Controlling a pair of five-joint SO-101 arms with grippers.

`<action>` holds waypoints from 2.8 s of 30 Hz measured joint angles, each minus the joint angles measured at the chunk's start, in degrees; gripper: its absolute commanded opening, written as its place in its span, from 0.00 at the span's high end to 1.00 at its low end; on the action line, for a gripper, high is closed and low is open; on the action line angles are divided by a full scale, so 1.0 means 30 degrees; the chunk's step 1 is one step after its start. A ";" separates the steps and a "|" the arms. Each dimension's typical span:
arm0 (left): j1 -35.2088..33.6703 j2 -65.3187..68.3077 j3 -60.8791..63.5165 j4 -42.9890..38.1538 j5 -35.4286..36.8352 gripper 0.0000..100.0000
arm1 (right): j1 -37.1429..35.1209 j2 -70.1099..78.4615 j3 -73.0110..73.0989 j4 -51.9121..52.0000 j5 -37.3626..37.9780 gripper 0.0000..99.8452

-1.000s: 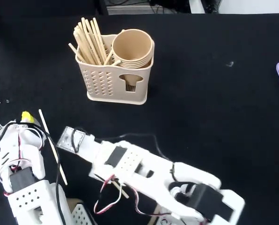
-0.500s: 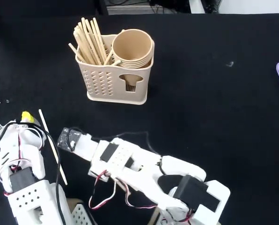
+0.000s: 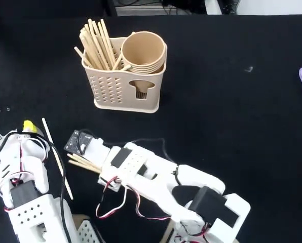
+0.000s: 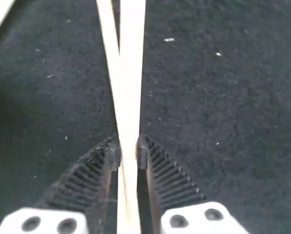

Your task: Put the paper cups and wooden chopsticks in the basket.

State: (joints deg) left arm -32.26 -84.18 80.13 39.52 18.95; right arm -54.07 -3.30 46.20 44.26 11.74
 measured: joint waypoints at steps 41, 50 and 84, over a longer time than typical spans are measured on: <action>0.0000 0.0000 0.0000 0.0059 0.0000 0.88 | 0.4425 -0.7531 0.0264 0.3663 0.1817 0.99; 0.0000 0.0000 0.0000 0.0059 0.0000 0.88 | 0.5099 -0.8586 0.0293 0.0293 0.1758 0.99; -0.0029 -0.0029 0.2725 -0.2755 0.0000 0.88 | 0.4982 -0.8410 -1.3509 -0.3048 -0.1260 0.99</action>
State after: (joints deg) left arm -32.35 -84.26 88.31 31.25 18.95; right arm -39.12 -28.53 5.67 35.12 7.96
